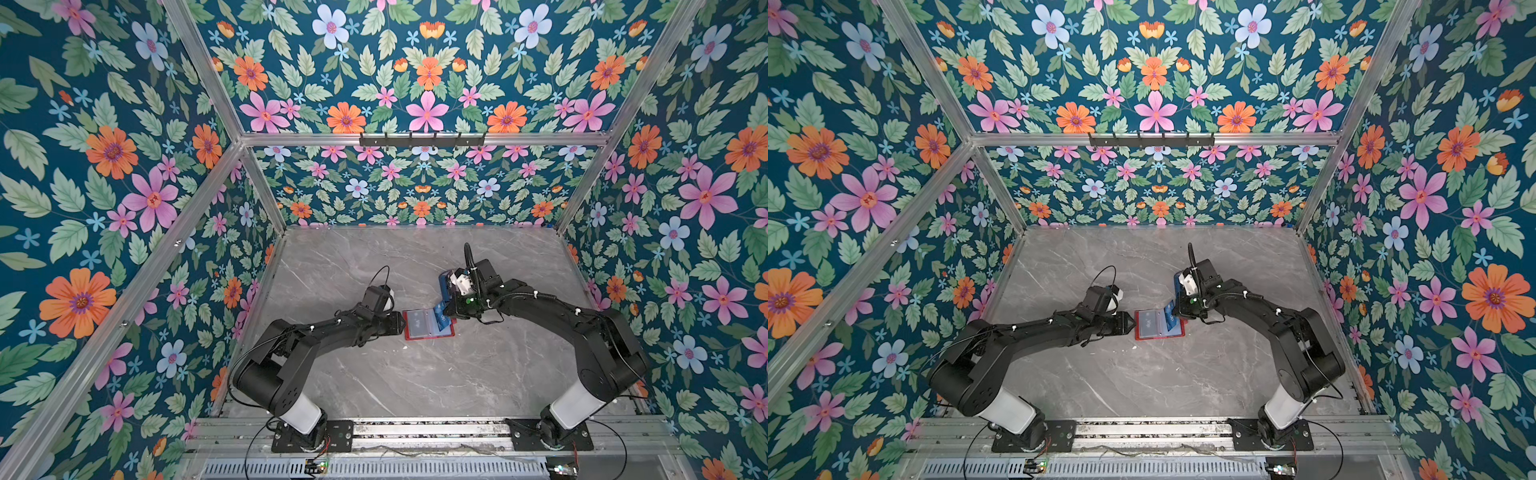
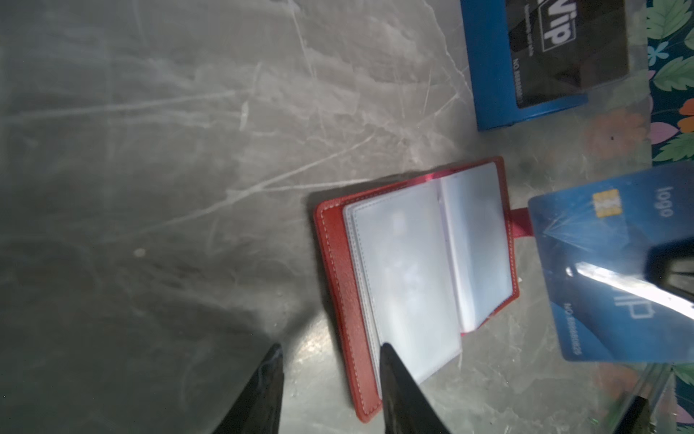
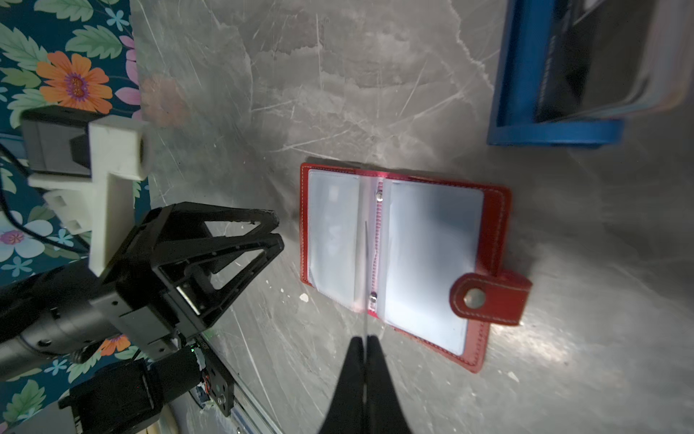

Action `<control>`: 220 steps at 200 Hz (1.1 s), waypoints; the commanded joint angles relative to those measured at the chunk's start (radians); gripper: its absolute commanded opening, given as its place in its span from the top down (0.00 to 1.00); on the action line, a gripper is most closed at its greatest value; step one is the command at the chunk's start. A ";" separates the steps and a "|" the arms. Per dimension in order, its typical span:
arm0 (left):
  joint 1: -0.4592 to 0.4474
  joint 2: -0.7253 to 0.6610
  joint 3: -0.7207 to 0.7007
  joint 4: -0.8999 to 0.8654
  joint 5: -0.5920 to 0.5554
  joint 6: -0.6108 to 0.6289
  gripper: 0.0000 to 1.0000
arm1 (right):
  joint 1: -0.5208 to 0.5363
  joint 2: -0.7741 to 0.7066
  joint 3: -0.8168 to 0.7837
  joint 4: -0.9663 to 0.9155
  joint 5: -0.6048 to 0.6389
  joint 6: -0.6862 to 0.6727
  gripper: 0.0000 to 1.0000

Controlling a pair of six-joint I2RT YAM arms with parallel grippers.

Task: Insert credit cards into a card holder
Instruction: Insert the credit card into the card slot.

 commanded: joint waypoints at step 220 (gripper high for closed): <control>-0.001 0.078 -0.024 0.111 0.051 -0.058 0.74 | 0.030 0.129 -0.004 0.115 -0.064 0.030 1.00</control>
